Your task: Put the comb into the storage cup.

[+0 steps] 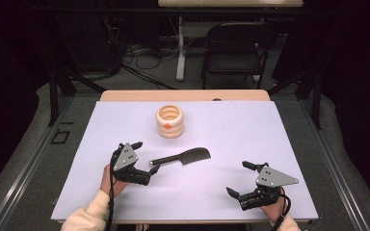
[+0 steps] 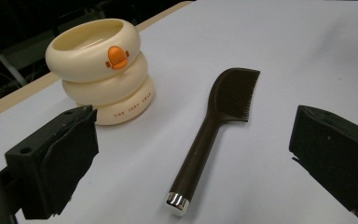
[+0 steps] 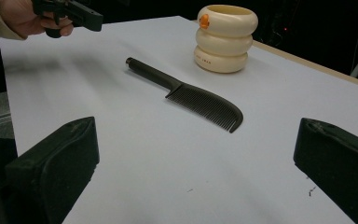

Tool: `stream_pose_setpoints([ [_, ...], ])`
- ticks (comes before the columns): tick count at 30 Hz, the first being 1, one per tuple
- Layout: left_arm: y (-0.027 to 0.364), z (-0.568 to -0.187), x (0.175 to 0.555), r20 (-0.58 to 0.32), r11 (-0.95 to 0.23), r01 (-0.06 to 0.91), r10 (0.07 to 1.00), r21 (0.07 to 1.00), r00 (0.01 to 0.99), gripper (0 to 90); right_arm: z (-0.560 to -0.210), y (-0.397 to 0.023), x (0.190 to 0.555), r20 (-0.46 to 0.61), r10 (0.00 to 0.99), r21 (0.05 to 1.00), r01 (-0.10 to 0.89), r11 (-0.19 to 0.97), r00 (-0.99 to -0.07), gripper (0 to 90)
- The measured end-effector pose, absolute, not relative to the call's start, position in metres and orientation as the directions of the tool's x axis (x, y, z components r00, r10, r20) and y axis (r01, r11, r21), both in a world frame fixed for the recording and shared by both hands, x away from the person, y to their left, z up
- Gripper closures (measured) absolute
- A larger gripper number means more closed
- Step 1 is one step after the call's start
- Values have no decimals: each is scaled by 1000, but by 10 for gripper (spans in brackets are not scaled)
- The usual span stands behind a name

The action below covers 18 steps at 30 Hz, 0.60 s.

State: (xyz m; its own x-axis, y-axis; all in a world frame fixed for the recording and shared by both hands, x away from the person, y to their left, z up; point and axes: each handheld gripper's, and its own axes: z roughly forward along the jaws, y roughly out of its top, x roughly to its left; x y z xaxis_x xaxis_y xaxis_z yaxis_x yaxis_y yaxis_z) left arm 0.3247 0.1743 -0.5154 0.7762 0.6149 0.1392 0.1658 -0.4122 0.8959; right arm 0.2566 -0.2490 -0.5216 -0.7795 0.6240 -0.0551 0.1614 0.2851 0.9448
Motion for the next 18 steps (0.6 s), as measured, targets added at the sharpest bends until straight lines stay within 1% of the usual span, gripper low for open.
stream_pose_setpoints([
  [14, 165, -507, 337, 136, -459, 199, 599, 866, 789, 1, -522, -249, 257, -53, 624, 944, 165, 287, -780, 0],
  [18, 159, -507, 341, 144, -497, 211, 584, 842, 799, 1, -522, -249, 257, -54, 623, 943, 165, 288, -780, 0],
])
